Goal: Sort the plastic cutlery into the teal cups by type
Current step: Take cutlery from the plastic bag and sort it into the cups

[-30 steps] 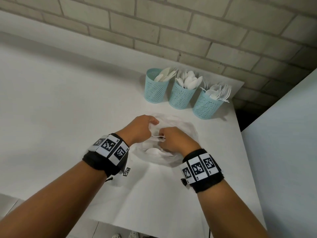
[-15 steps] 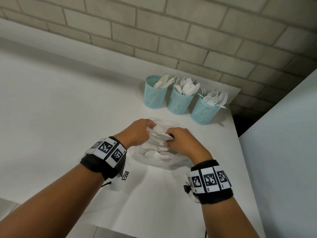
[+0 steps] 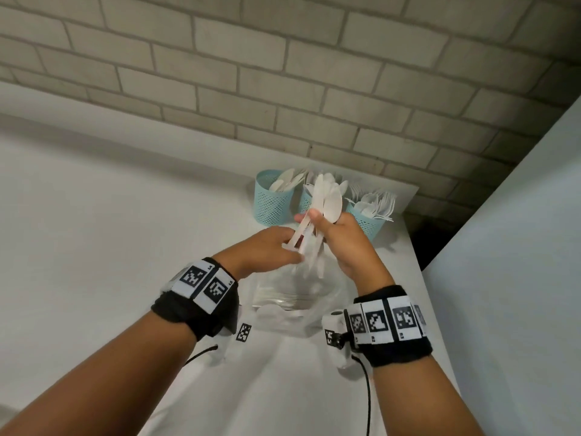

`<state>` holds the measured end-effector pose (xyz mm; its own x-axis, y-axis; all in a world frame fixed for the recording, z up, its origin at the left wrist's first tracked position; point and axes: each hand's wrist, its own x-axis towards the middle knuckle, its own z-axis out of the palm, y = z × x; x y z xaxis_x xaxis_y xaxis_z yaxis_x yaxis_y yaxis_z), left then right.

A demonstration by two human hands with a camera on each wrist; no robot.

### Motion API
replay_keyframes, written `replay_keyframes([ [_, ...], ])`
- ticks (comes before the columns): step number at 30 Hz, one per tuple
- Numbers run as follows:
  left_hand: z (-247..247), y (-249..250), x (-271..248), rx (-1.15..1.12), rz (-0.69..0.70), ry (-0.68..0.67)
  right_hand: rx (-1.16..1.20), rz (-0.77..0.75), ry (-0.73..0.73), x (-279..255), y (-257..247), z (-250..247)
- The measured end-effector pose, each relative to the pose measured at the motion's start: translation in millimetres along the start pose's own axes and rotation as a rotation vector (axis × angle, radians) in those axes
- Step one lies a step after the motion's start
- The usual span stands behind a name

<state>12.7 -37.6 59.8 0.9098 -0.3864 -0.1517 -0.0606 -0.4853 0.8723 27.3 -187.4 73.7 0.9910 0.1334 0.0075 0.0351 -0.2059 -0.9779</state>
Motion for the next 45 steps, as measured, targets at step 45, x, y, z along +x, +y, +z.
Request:
replay_keyframes([
  [45,-6.6,-16.7,56.3,-0.936,-0.144,0.094,0.012,-0.393,0.826,137.4,-20.4,-34.9],
])
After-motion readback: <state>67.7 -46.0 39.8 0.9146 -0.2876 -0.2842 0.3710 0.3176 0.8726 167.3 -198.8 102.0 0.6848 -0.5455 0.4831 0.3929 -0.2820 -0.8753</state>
